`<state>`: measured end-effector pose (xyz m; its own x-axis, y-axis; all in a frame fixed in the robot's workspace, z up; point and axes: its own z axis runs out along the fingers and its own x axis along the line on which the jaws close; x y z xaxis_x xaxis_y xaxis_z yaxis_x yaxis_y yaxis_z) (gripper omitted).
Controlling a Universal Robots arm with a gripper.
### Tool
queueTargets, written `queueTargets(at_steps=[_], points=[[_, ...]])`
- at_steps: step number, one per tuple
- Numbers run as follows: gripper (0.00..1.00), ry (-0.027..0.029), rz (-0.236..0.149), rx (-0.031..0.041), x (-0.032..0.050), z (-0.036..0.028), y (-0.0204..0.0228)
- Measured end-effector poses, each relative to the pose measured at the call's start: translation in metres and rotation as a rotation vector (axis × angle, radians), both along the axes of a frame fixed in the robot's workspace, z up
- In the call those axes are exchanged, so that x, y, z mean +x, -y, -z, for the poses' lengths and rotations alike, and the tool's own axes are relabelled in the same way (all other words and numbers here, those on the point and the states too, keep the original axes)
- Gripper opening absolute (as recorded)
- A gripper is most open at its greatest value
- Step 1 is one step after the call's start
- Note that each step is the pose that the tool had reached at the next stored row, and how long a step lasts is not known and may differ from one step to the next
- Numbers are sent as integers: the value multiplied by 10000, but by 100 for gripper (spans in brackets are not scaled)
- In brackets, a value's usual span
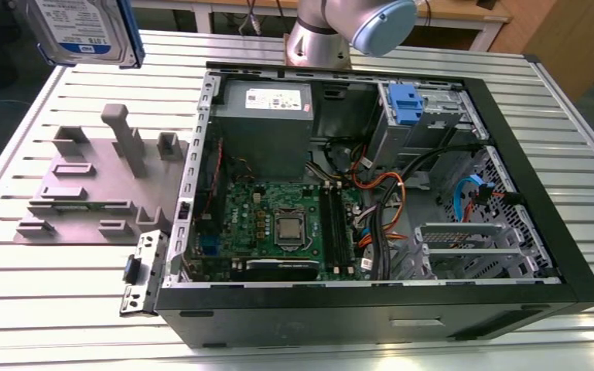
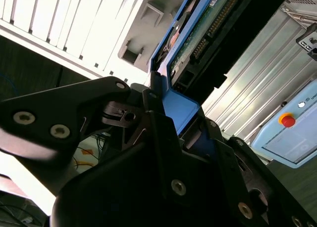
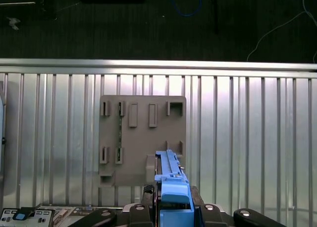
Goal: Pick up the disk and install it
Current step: 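Pick up the disk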
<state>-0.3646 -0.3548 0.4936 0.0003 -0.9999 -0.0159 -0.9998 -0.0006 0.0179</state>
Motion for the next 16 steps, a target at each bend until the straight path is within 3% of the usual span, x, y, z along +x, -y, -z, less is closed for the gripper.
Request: queueTargets(at_steps=[16], points=[[36, 0, 0, 1, 18, 0, 0]])
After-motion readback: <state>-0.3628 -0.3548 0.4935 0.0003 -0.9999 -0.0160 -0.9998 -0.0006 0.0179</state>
